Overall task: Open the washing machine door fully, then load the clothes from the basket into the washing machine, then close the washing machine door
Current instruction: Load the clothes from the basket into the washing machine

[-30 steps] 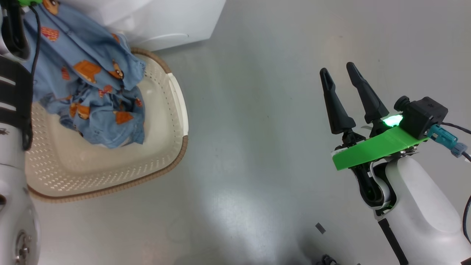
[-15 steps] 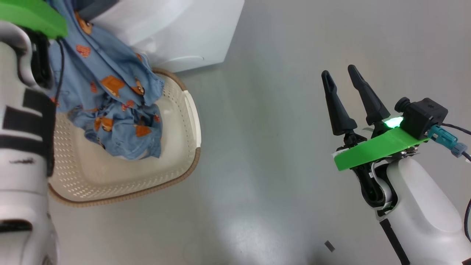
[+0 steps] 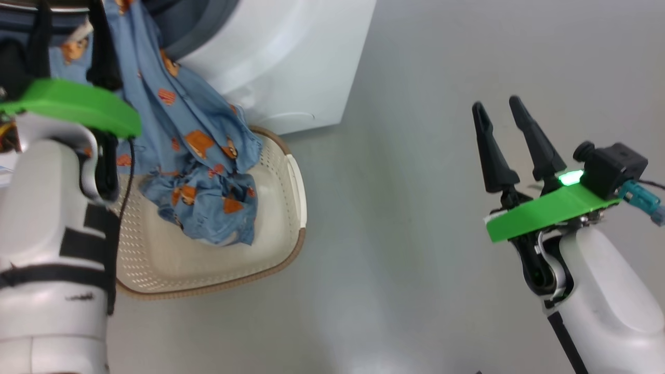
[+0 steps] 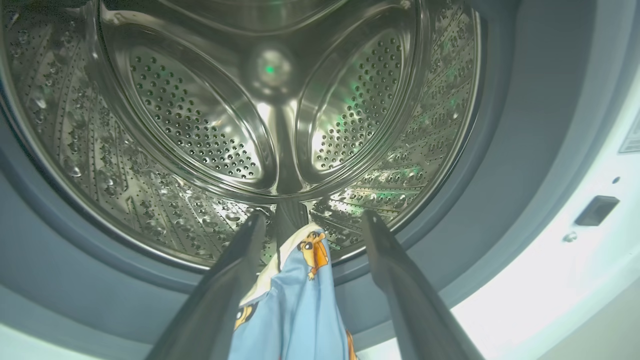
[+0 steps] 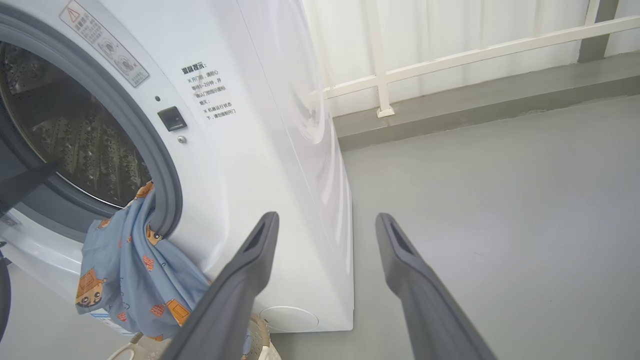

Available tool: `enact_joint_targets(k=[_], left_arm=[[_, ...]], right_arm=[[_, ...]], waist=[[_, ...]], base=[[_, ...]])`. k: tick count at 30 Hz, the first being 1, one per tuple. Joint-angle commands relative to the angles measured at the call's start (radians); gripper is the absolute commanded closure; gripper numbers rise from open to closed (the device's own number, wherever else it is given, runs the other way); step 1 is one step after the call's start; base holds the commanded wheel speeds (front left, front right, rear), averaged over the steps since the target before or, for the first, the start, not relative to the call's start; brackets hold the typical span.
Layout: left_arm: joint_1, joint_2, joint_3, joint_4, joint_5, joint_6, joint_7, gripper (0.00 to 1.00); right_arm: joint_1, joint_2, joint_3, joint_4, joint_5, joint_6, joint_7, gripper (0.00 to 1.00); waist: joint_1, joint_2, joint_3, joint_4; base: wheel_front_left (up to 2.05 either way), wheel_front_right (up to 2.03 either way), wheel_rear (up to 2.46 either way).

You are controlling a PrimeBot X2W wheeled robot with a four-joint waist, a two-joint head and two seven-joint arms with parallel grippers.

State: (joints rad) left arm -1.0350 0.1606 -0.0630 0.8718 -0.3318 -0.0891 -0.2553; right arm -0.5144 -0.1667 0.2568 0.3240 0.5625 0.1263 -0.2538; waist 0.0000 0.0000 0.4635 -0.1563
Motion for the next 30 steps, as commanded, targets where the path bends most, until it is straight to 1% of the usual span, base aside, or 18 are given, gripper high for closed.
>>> enact_joint_targets(k=[1,15,23,30], left_arm=[[0.037,0.029,0.022,-0.044,0.007,-0.007,-0.006,0.00],[0.296,-0.003,0.046,-0.254,0.025,-0.025,-0.006,0.00],[0.453,-0.028,0.074,-0.408,0.037,-0.021,-0.006,0.00],[0.562,-0.053,0.091,-0.500,0.047,-0.016,-0.006,0.00]], right_arm=[[0.042,-0.008,0.012,-0.016,0.006,0.004,-0.008,0.00],[0.086,-0.025,0.008,-0.001,0.013,0.004,-0.008,0.00],[0.107,-0.040,0.009,-0.003,0.010,0.004,-0.008,0.00],[0.126,-0.055,-0.015,-0.021,-0.011,0.004,-0.008,0.00]], waist=[[0.0000,0.0000,-0.038,0.024],[0.0000,0.0000,-0.151,0.074],[0.0000,0.0000,-0.201,0.087],[0.0000,0.0000,-0.220,0.102]], base=[[0.00,0.00,0.00],[0.00,0.00,0.00],[0.00,0.00,0.00],[0.00,0.00,0.00]])
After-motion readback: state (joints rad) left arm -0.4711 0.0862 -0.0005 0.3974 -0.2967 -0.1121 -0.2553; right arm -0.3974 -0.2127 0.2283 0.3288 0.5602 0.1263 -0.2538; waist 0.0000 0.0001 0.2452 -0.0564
